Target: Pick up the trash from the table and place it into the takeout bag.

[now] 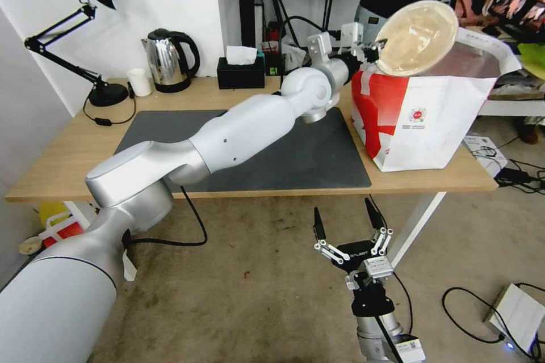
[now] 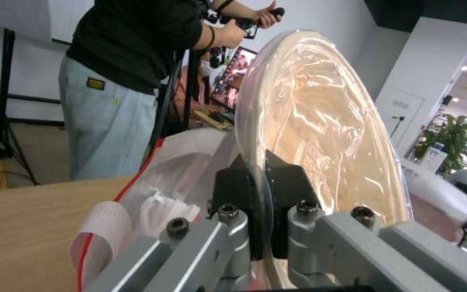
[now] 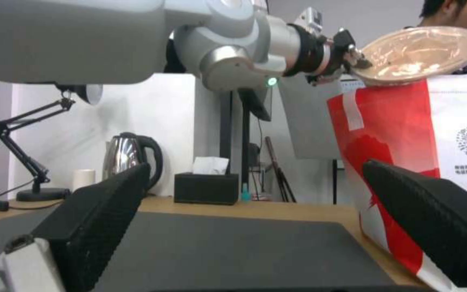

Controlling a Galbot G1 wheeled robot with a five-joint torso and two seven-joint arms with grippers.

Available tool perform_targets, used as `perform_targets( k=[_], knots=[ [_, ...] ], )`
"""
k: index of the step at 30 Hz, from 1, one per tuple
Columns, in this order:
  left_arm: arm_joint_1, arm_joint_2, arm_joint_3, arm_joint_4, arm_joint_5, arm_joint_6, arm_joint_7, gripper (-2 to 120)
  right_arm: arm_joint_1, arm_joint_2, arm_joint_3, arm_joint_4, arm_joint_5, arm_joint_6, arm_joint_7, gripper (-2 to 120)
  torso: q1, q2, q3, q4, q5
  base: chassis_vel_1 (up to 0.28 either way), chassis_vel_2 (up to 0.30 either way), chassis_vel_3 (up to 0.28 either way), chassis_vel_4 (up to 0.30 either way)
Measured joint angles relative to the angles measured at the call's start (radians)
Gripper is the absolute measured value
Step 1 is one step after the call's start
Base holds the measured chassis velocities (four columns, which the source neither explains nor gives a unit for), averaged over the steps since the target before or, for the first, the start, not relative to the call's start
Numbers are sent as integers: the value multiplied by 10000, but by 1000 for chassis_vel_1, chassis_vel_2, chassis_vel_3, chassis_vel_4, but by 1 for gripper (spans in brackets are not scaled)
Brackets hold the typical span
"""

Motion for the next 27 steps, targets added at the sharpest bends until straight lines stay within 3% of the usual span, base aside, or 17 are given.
perform_targets(
  k=[27],
  knots=[
    [83, -207, -53, 668, 328, -32, 287, 1, 0, 0, 0, 0, 0, 0, 0, 100, 0, 0, 0, 1, 1, 0, 0, 0, 0]
  ],
)
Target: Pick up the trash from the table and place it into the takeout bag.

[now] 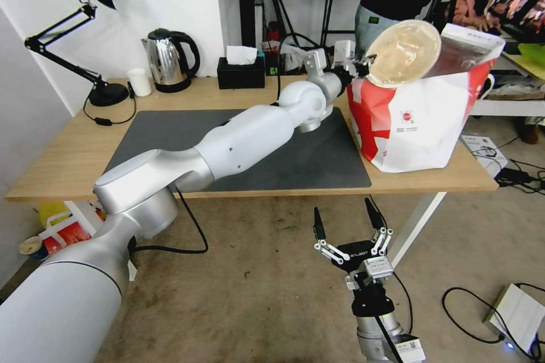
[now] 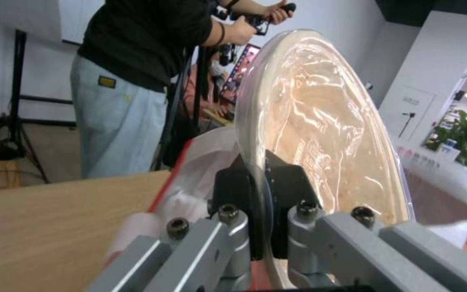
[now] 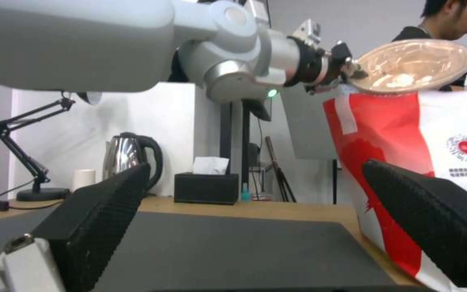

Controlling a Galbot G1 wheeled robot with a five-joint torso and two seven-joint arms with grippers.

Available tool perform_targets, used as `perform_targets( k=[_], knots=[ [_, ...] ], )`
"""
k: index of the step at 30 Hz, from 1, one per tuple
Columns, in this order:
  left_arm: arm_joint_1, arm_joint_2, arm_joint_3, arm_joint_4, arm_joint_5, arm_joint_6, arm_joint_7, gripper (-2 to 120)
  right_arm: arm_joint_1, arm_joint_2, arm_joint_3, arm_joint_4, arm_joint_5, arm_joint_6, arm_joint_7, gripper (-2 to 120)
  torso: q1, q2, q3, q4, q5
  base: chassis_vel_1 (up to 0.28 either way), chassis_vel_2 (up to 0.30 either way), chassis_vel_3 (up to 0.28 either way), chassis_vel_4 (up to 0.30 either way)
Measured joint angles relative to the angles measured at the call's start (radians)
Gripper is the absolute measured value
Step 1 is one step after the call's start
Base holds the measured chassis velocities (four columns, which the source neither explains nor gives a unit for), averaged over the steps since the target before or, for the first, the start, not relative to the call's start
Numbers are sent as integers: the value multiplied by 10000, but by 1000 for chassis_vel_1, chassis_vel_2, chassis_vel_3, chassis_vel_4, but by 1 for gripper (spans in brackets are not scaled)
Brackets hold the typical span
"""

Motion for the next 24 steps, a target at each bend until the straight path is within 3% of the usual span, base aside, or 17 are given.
perform_targets(
  k=[16, 24],
  knots=[
    [-705, -727, -247, 1792, -29, 1, 418, 1, 0, 0, 0, 0, 0, 0, 0, 100, 0, 0, 0, -1, 0, 0, 0, 0, 0],
    [-703, -761, -378, 2446, 192, -56, 592, 1, 0, 1, 0, 0, 0, 0, 0, 100, 0, -1, 0, 1, -2, 0, 0, 0, 0]
  ],
)
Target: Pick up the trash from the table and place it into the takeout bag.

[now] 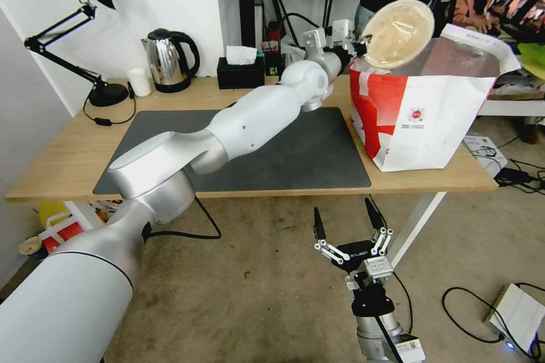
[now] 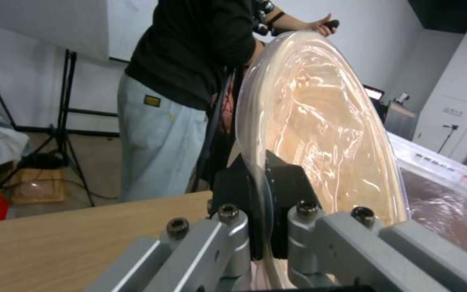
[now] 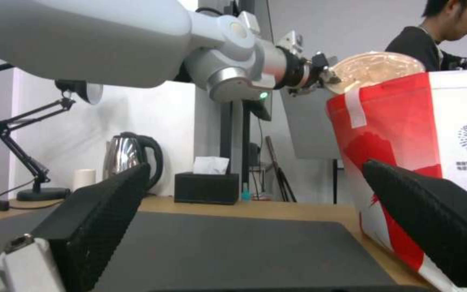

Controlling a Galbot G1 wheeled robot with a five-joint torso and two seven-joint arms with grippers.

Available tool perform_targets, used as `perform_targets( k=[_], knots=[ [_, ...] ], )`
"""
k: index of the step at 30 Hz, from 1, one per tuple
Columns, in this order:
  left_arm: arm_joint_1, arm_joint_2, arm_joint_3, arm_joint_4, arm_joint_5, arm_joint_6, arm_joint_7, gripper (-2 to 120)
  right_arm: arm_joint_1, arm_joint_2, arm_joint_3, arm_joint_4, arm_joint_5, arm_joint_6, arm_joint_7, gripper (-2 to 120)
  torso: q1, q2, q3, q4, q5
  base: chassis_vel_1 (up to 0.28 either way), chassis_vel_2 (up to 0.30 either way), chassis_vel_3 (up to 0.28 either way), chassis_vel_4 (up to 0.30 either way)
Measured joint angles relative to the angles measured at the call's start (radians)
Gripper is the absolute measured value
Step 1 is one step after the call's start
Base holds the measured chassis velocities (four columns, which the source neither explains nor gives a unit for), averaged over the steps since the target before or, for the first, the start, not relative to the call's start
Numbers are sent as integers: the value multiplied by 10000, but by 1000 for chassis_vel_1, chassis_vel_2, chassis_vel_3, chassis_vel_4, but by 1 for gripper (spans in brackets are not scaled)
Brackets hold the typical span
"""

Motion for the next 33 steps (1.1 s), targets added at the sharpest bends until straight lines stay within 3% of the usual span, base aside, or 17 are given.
perform_targets(
  k=[33],
  knots=[
    [359, 4, 314, -170, 203, 33, 267, 1, 0, 0, 0, 0, 0, 0, 0, 100, 0, 0, 0, -2, 2, 0, 0, 0, 0]
  ],
)
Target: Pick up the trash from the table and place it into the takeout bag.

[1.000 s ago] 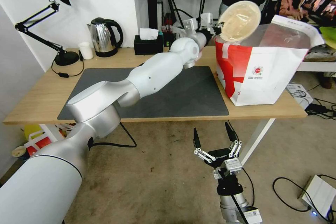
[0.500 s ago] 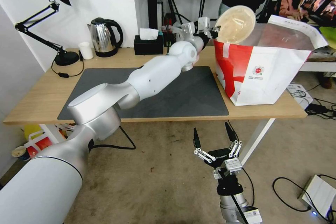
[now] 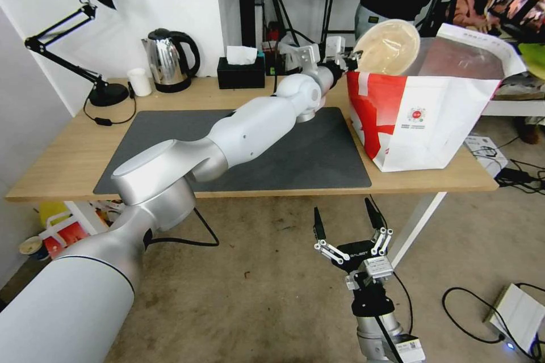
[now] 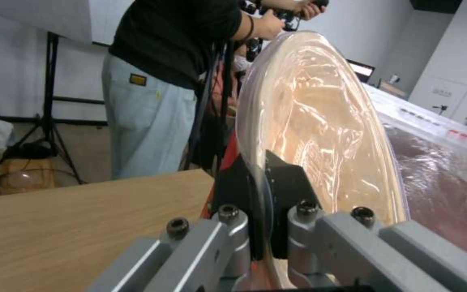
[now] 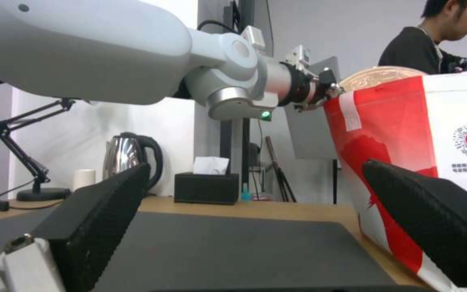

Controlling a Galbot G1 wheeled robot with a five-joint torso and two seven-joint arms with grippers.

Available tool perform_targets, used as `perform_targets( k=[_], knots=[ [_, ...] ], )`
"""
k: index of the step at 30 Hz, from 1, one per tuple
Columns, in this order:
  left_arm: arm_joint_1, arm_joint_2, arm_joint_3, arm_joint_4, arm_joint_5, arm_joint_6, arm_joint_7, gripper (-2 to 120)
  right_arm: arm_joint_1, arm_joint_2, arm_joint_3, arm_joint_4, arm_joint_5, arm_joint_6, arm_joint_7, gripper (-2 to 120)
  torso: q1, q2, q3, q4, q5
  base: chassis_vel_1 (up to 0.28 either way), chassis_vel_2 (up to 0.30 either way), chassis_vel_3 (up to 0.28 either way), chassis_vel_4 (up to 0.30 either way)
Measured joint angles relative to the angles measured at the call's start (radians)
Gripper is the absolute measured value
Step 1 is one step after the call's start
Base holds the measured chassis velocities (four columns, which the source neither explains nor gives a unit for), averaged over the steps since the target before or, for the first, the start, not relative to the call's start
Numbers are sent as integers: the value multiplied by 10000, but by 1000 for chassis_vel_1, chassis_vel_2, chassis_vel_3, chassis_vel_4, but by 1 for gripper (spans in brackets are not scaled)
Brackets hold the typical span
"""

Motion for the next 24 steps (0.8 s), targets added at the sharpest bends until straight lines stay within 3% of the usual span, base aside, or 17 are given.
perform_targets(
  k=[10, 11, 12, 18, 20, 23, 24],
  knots=[
    [-26, 4, 15, -52, 13, 22, 74, 1, 0, 0, 0, 0, 0, 0, 0, 100, 0, 0, 0, 1, 0, 0, 0, 0, 0],
    [-33, 3, 17, -60, 16, 26, 76, 19, -1, 0, 0, 0, 0, 0, 0, 100, 0, 0, 0, 0, 0, 0, 0, 0, 0],
    [-43, 4, 20, -71, 22, 33, 77, 25, 0, 0, 0, 0, 0, 0, 0, 100, 0, 0, -1, 0, 0, 0, 0, 0, 0],
    [-57, 5, 29, -116, 36, 45, 77, 45, 0, 0, 0, 0, 0, 0, 0, 100, 0, 0, 0, 0, 0, 0, 0, 0, 0],
    [-57, 5, 29, -116, 36, 45, 77, 45, 0, 0, 0, 0, 0, 0, 0, 100, 0, 0, 0, 0, 0, 0, 0, 0, 0],
    [-56, 6, 29, -140, 38, 46, 69, 65, 0, 0, 0, 0, 0, 0, 0, 100, 0, 0, 0, 0, 0, 0, 0, 0, 0],
    [-56, 6, 29, -140, 38, 46, 69, 65, 0, 0, 0, 0, 0, 0, 0, 100, 0, 0, 0, 0, 0, 0, 0, 0, 0]
  ],
)
